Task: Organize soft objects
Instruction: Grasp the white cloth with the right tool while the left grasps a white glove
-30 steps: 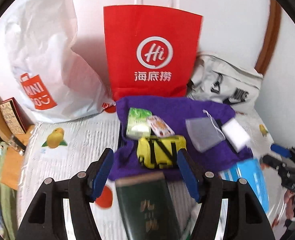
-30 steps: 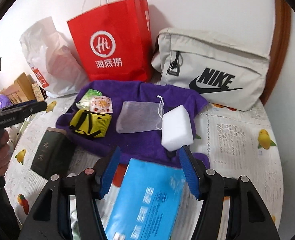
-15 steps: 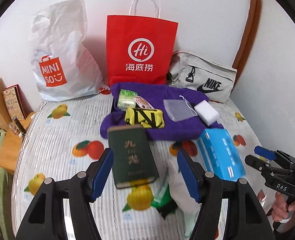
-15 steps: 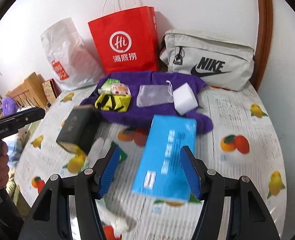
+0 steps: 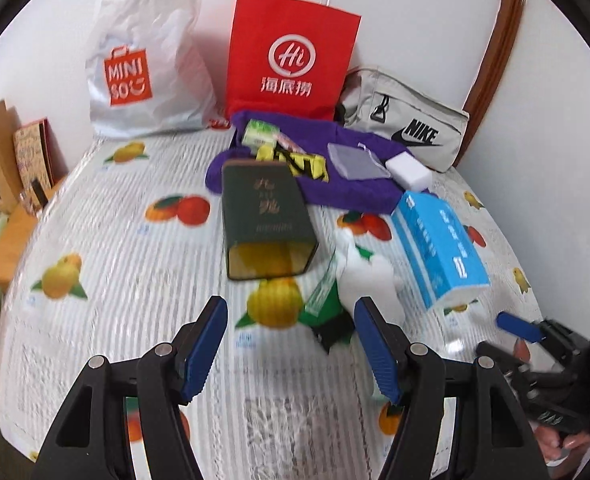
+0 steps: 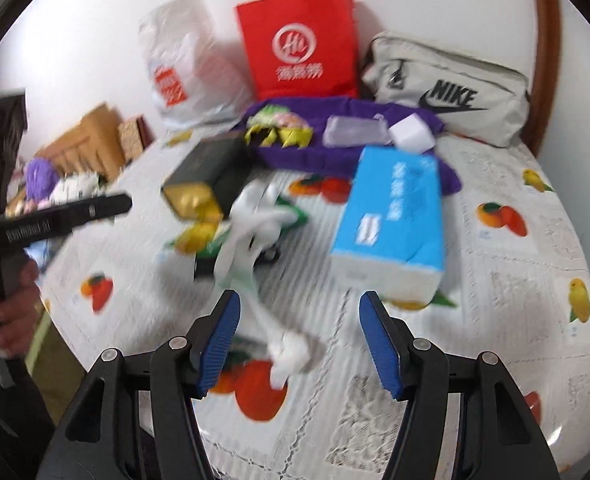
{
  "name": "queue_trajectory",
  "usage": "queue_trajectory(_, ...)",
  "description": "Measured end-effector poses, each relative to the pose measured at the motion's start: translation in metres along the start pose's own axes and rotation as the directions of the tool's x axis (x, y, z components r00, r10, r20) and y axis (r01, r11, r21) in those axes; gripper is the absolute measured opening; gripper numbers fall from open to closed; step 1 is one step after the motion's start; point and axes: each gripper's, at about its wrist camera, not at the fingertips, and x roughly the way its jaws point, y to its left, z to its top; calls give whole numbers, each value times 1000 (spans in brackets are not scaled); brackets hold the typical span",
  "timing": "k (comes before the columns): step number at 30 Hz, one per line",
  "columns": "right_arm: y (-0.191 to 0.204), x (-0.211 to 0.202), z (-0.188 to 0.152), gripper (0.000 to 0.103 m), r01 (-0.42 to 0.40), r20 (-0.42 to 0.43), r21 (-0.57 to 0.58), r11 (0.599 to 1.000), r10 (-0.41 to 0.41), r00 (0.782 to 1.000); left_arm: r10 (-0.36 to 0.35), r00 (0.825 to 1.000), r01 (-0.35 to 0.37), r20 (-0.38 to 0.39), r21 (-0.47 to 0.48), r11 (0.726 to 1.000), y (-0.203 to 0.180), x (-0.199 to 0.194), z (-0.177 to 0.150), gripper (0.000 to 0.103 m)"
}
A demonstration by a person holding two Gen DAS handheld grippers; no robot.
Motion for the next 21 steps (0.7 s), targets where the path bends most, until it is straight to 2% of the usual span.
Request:
queue_trajectory(3,6,21,-15,62,-14,-46,-9,1000,13,999,0,1000,0,-8,-1,1000,1,2,-10,64)
queue_trajectory(7,12,44,-28,60,28,-78,-39,999,-31,996,-15,1000,14,-23,-11,1000,5,7,-18,64)
queue_trajectory(9,12,52,-32,50,47,-85,-54,997,-51,995,-25,999,25,-33,-17,1000,6,10,-22,64)
queue_trajectory(10,12,56,-34,35,41,-88,-57,998,-46,995,-36,999,35,-35,-18,999,6,12,-22,64)
queue_trajectory(11,11,58,-36,26,34,-89,-58,998,-39,995,-52,998,51,-37,-15,999,5,13,-23,65)
queue_trajectory(14,13,57,-43,22,63,-38,-99,993,-67,997,-73,997,73,-41,0,997,-1,19,-25,68)
queue_trajectory(19,10,42,-49,22,26,-6,-77,997,-26,1000,-102,991,105,-81,29,994,-19,36,-25,69)
queue_trajectory(21,8,33,-50,22,40,15,-75,996,-39,999,-108,990,113,-92,57,992,-31,43,-24,69)
